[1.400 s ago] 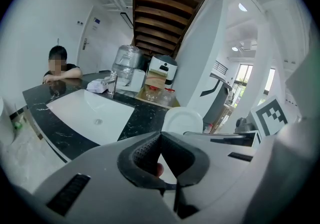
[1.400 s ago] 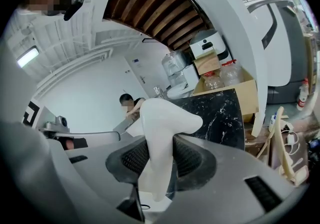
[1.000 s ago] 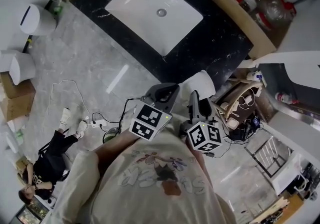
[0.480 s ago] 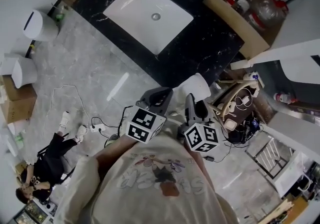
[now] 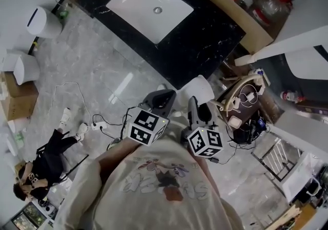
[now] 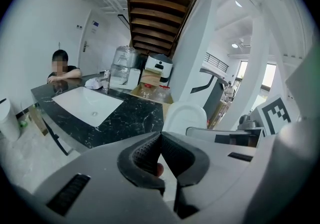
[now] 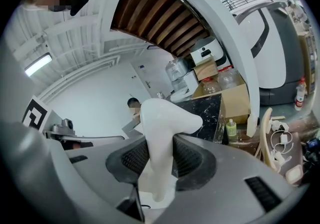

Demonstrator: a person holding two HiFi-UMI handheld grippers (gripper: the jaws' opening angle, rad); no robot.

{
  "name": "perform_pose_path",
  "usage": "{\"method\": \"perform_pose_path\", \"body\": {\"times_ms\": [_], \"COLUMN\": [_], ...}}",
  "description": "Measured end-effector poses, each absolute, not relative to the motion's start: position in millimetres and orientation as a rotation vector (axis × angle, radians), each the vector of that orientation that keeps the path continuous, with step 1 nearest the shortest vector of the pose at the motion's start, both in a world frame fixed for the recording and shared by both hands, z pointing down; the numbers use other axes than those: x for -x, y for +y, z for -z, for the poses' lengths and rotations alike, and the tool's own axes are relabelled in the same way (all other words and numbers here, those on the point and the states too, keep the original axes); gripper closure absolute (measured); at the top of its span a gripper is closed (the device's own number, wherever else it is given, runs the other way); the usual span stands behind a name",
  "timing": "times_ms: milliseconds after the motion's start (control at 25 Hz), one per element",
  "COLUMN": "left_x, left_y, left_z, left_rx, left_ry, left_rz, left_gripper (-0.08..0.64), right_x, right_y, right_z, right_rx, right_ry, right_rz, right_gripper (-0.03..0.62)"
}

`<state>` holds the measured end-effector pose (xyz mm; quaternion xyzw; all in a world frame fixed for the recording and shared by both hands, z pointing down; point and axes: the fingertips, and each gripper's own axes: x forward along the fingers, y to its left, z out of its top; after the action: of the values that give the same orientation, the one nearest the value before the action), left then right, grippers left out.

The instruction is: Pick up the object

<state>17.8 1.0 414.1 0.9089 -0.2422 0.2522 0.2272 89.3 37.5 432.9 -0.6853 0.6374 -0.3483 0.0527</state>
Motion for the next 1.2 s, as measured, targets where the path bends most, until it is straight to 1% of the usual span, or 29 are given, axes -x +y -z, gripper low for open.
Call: {"method": "perform_pose_path", "body": {"times_ms": [480,920,1200], "left_x": [-13,-3,11], "left_y": [85,126,132], "left_z": [-406,-402,-403], "left_rx": [-2.565,-2.568,-2.565], "left_ry": [-0.71,-0.78,-0.826], "left_rz": [-0.716,-0.694,-0.705], "left_gripper": [0.552,0.552,0.552], "right_x": [-81,-72,-61], "right_y": [117,149,150], "right_z": [-426,-420,-413], "right_rx": [2.029,1.967,1.946], "right_ry": [1.95,2.018,2.056], "right_rz": [1.031,0.999,0.963], "right_gripper": [0.446,0.446,0.446]}}
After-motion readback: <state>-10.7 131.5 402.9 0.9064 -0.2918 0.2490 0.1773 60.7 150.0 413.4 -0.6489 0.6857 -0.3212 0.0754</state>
